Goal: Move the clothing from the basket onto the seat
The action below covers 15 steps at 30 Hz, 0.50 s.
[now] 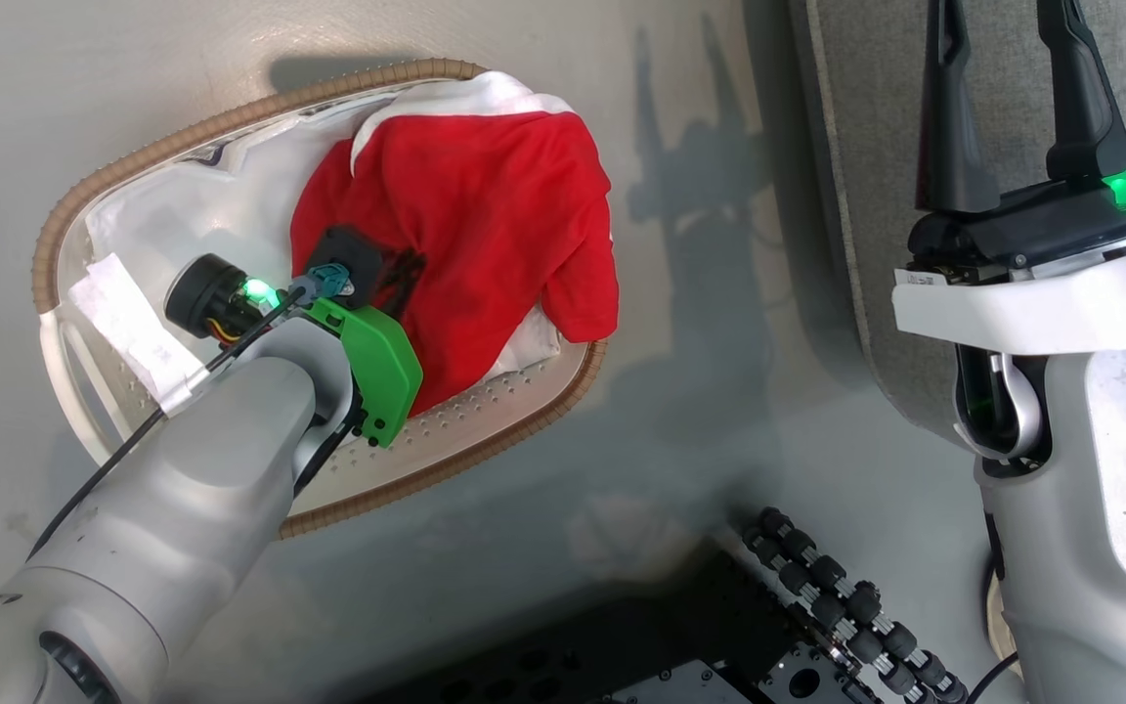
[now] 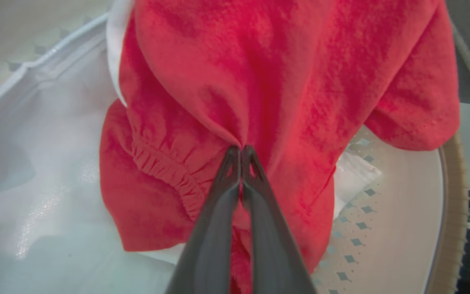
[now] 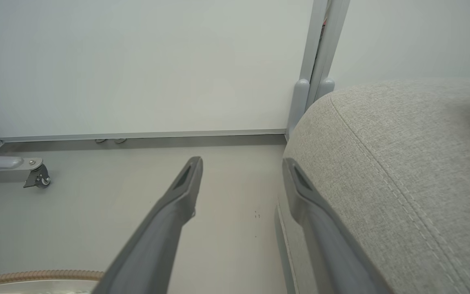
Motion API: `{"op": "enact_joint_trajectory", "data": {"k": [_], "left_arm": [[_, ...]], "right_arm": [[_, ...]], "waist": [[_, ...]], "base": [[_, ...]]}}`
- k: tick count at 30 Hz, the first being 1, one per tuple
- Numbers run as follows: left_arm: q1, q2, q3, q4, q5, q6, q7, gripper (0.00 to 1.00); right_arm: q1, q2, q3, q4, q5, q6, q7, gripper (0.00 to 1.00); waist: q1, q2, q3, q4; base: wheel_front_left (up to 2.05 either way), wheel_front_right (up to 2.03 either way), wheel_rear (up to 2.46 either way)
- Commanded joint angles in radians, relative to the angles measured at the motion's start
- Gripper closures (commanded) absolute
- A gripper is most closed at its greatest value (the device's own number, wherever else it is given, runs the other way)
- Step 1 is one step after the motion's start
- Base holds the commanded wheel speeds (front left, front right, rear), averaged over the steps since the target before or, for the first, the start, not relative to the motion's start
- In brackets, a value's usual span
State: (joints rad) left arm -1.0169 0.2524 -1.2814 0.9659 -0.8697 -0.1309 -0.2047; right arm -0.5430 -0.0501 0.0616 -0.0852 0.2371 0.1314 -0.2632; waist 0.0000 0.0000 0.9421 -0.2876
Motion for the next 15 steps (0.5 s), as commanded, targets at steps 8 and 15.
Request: {"op": "enact_joint_trajectory", "data": {"k": [8,15], "left_arm": [[0.002,0.018,0.001,-0.004,-0.018,0.001,-0.025,1.0],[0.012,0.033,0.0,-0.021,-0.03,0.001,-0.058,1.0]], "right_arm": [[-0.013,-0.002,-0.01,0.013,0.01,-0.001,-0.002,0.0],[-0.046,-0.002,0.002,0.044,0.034,-0.001,-0.002,0.0]], "waist": [[0.0,0.0,-0.019,-0.005],[0.0,0.0,-0.072,-0.01]], "base": [[0.0,0.0,0.0],[0.0,0.0,0.0]]}}
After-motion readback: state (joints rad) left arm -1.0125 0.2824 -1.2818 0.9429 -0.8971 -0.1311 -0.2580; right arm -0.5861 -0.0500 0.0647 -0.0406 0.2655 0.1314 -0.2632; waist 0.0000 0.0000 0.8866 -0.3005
